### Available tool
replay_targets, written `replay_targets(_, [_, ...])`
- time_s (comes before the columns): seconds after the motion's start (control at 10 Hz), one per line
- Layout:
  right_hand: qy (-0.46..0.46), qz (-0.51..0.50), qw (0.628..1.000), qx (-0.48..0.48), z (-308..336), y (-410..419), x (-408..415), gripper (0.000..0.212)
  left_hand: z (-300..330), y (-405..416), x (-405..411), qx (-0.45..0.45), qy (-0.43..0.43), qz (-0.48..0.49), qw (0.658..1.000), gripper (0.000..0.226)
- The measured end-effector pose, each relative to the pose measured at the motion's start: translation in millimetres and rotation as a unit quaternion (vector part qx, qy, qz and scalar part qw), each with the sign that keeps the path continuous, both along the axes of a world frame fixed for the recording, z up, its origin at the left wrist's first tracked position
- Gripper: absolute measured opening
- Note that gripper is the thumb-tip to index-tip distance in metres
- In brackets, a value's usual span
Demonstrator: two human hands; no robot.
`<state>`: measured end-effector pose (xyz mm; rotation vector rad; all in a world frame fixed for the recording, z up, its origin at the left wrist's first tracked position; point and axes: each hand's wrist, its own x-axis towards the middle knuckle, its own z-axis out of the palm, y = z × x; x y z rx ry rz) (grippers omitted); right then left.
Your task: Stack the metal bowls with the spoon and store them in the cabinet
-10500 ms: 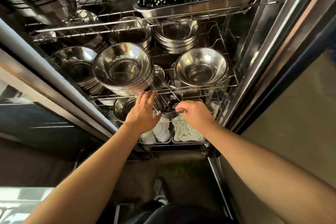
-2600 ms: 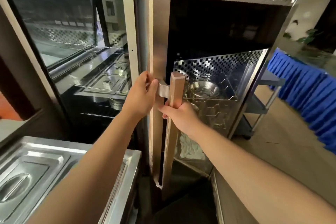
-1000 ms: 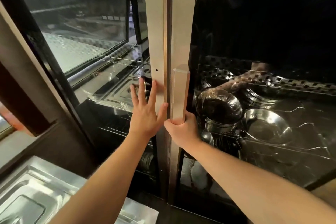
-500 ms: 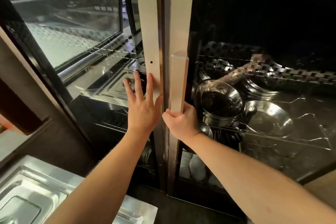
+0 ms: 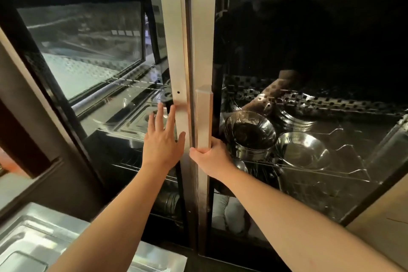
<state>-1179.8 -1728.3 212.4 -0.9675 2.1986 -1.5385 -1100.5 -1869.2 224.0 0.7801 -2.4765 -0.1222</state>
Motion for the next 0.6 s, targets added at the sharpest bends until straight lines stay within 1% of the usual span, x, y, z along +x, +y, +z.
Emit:
replay_targets(0.1, [-0.044,0.013,0.998,0.039,14,7,4,0.028,21,4,24,0.036,-0.013,0.004,0.999,0.085])
replay_targets(0.2, [-0.049,0.010,0.993,0.103,36,18,14,0.056,45,11,49,0.059,0.001,-0.021,0.998,0.083])
replay_targets(0.3, [-0.001,-0.024,0.991,0.133,69,38,33,0.058,72,22,72,0.066,0.018,-0.054,0.996,0.078])
replay_targets(0.4, [0.030,-0.066,0.993,0.094,113,67,62,0.083,102,35,93,0.041,0.043,-0.105,0.993,0.074])
replay_targets(0.5, [0.097,-0.037,0.994,0.037,166,114,96,0.064,126,50,105,0.003,0.081,-0.151,0.985,0.069])
replay_targets(0.6, [0.194,-0.054,0.979,-0.040,217,175,136,0.044,153,71,111,-0.006,0.113,-0.184,0.976,0.061])
